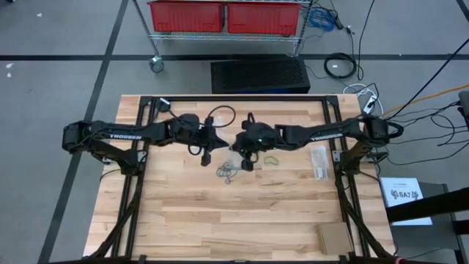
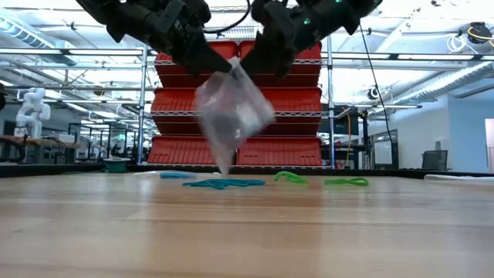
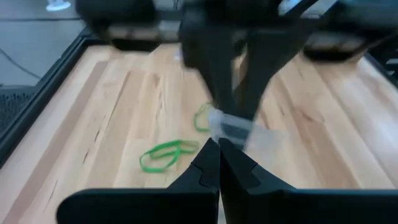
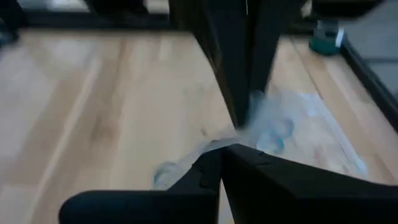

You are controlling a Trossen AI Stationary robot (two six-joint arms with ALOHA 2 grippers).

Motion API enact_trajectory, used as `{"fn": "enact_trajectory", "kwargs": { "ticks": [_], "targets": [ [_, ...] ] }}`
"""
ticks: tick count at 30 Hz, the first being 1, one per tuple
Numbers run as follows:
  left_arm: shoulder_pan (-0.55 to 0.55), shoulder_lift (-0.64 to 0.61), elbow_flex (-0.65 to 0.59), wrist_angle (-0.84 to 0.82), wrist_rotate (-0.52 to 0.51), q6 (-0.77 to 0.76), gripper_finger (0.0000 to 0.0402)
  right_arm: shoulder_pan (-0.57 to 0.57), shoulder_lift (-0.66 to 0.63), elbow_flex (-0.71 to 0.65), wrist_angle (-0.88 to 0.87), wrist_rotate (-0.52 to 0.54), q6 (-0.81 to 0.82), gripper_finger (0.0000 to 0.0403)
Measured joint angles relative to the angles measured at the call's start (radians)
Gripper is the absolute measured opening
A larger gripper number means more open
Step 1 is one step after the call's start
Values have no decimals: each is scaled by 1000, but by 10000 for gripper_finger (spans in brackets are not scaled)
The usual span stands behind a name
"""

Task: Sort rubber bands
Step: Put the green rubber band into the transparent zip bag

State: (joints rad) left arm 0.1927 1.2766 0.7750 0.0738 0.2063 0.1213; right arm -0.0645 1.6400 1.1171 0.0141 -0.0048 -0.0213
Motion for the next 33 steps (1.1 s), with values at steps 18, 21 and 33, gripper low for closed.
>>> {"fn": "enact_trajectory", "kwargs": {
  "ticks": [18,21,33],
  "targets": [
    [-89,0,0,52,-127,-9,0,33,172,-217,637,51,249,54],
    [-99,0,0,51,-148,-9,0,31,200,-181,648,51,266,108],
    [-117,2,0,56,-192,-25,0,39,54,-161,404,26,201,99]
  ]
}}
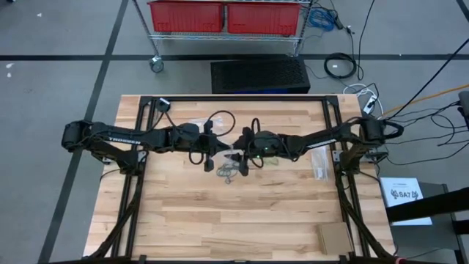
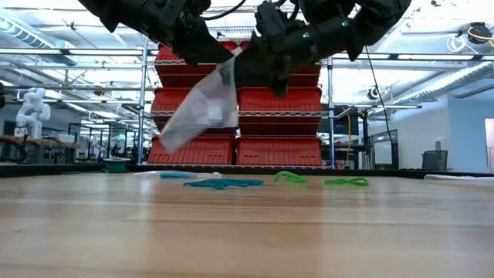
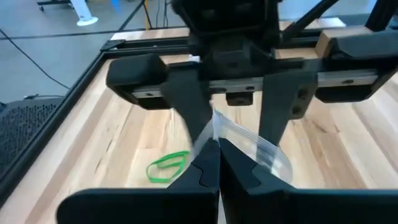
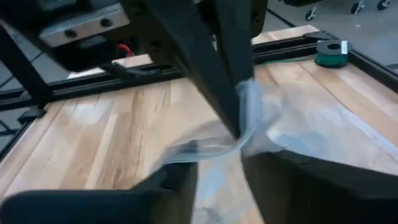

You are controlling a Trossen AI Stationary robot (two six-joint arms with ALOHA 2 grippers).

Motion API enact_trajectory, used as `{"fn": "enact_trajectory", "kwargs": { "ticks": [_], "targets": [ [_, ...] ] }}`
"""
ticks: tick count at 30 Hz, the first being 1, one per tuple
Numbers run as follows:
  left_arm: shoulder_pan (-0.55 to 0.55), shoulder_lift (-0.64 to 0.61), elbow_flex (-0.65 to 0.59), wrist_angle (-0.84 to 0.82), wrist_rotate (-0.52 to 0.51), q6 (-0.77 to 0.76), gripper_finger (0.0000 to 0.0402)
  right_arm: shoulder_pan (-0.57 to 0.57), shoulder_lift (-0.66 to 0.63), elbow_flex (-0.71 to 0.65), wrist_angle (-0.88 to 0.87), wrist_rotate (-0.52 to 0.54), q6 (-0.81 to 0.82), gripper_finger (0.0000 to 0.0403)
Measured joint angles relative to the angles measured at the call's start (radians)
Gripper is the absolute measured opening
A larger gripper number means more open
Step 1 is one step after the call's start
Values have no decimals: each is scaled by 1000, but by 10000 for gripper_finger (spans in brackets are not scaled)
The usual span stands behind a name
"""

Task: Sort rubber bands
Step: Put the green rubber band into the transparent zip bag

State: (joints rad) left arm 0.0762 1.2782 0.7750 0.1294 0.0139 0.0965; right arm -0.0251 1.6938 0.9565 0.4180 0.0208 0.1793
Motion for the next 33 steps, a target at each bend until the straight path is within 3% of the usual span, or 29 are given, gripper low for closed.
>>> {"fn": "enact_trajectory", "kwargs": {
  "ticks": [4,11,13,19,22,27,33],
  "targets": [
    [-18,24,0,42,-15,-13,0,18,1,0,7,10,-5,17],
    [-53,33,0,91,-143,-12,0,74,6,-35,91,209,-54,1],
    [-59,33,0,100,-155,-12,0,76,6,-66,181,199,-67,1],
    [-79,33,0,117,-227,-11,0,35,39,-197,566,36,-28,0],
    [-79,33,0,148,-228,-11,0,16,84,-207,667,25,53,0],
    [-79,33,0,153,-228,-10,0,-4,132,-185,590,26,146,27],
    [-78,33,0,147,-228,-2,0,-9,90,-185,452,-3,175,118]
  ]
}}
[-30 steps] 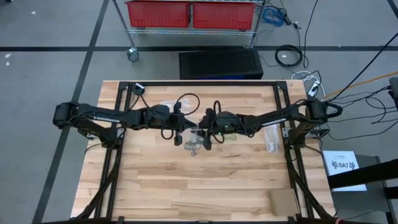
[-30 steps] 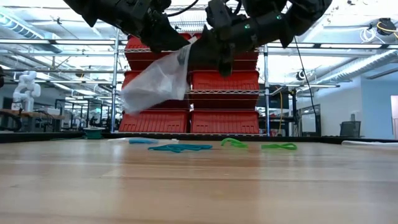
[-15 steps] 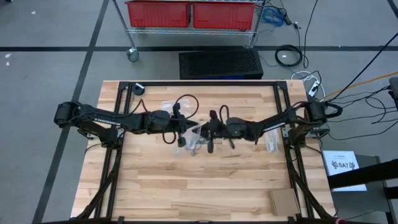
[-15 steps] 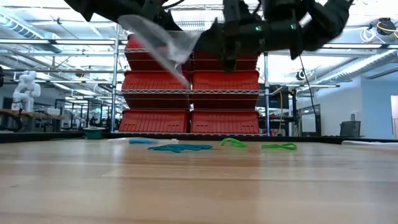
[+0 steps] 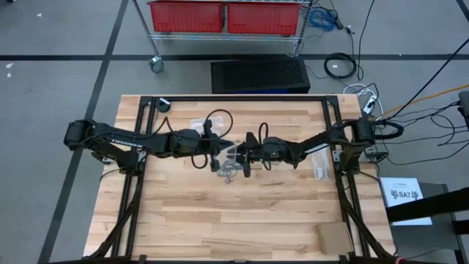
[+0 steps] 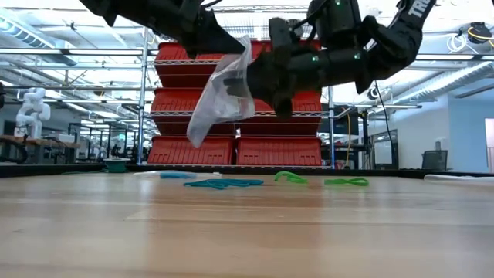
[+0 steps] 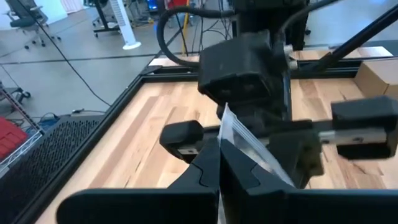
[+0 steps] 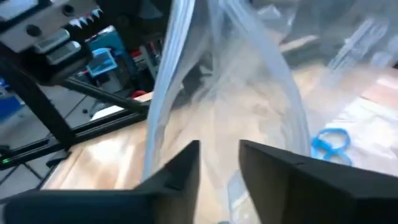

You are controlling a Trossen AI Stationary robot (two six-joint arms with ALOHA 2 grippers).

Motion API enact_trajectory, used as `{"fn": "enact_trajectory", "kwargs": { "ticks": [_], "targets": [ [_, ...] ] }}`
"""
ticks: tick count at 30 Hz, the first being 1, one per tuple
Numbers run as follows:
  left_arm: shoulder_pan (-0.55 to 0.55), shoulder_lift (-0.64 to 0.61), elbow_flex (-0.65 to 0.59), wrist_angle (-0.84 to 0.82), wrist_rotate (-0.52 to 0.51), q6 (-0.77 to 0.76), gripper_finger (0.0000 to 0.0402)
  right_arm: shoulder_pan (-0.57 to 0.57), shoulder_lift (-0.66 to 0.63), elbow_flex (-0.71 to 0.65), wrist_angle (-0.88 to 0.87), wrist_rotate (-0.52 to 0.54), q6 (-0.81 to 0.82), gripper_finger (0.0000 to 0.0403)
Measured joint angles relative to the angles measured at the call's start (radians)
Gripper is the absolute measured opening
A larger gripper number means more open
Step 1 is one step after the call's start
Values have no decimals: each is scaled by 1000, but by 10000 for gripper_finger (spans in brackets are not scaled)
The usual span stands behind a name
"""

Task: Sort rubber bands
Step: Put the green rubber band into the transparent zip bag

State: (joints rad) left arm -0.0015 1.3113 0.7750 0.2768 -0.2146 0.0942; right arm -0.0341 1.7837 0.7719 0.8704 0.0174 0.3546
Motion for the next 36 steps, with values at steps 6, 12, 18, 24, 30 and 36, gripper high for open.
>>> {"fn": "enact_trajectory", "kwargs": {
  "ticks": [6,12,18,24,30,36],
  "targets": [
    [-1,0,0,2,0,0,0,-5,-93,1,-163,9,-25,195],
    [-12,0,0,8,20,-9,0,-12,-148,2,-221,10,-83,208],
    [-26,0,0,5,4,-10,0,-30,-239,1,-395,52,-108,207],
    [-26,24,0,23,-1,-33,0,-45,-342,1,-547,81,-148,220],
    [-24,102,0,63,-33,-34,0,-46,-407,1,-645,86,-173,222],
    [-10,155,0,110,-94,-6,0,-46,-462,1,-707,86,-192,222]
  ]
}}
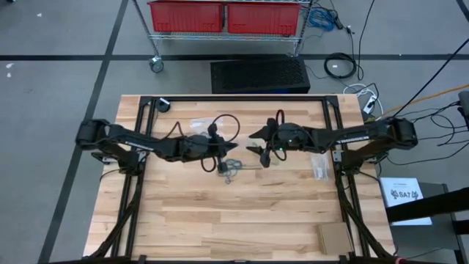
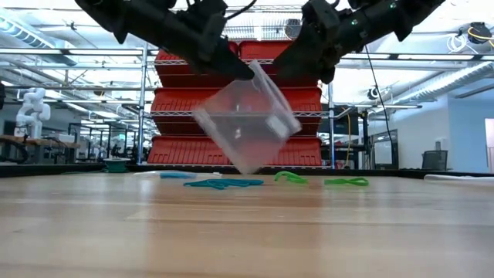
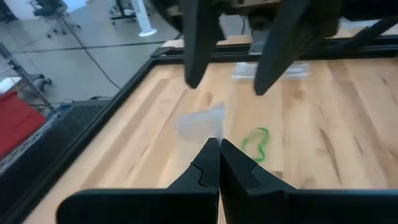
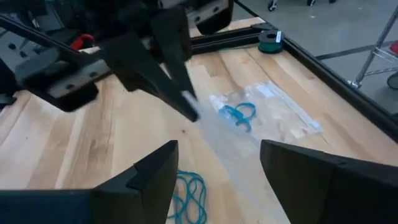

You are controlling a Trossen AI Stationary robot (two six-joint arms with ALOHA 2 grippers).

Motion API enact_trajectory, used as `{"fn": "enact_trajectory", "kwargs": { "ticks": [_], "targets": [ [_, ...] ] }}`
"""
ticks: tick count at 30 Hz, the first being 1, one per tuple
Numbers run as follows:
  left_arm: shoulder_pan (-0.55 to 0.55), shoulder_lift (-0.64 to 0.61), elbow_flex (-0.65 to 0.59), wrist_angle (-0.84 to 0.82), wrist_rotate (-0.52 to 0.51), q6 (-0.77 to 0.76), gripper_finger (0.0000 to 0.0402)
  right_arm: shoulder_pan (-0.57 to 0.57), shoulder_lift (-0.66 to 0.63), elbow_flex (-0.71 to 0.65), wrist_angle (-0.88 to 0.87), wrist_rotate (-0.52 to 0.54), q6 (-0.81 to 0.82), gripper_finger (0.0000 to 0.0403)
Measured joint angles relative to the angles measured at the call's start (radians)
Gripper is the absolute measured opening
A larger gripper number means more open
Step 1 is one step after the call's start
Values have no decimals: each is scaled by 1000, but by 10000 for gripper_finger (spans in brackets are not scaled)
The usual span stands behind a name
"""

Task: Sort rubber bands
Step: Put the green rubber band into the transparent zip bag

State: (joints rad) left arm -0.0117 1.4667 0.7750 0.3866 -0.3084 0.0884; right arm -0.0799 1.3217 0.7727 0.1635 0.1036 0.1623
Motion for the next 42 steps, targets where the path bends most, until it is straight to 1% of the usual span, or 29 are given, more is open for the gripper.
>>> {"fn": "enact_trajectory", "kwargs": {
  "ticks": [3,5,8,11,13,15,17,21,28,35,37,39,42],
  "targets": [
    [16,7,0,4,-1,4,0,0,-33,0,-39,0,-19,223],
    [28,7,-5,1,-1,8,0,0,-63,0,-105,0,-22,223],
    [45,-3,-38,9,-7,22,0,10,-104,0,-280,0,-24,223],
    [55,-25,-79,25,-8,2,0,34,-120,0,-476,5,3,223],
    [58,-40,-101,42,-8,-2,0,49,-112,0,-569,40,19,223],
    [58,-50,-126,83,-3,-2,0,62,-84,0,-622,83,28,223],
    [58,-53,-137,107,24,-3,0,64,-43,-1,-636,83,28,223],
    [57,-53,-140,105,46,-3,0,64,55,-1,-603,80,11,223],
    [57,-53,-140,92,50,6,0,39,229,-1,-591,75,25,223],
    [57,-53,-140,73,50,6,0,10,330,4,-562,58,73,219],
    [57,-53,-140,73,50,6,0,10,340,5,-556,50,68,205],
    [57,-54,-140,74,50,6,0,12,341,5,-550,42,67,176],
    [57,-54,-140,74,51,6,0,16,331,3,-540,6,69,100]
  ]
}}
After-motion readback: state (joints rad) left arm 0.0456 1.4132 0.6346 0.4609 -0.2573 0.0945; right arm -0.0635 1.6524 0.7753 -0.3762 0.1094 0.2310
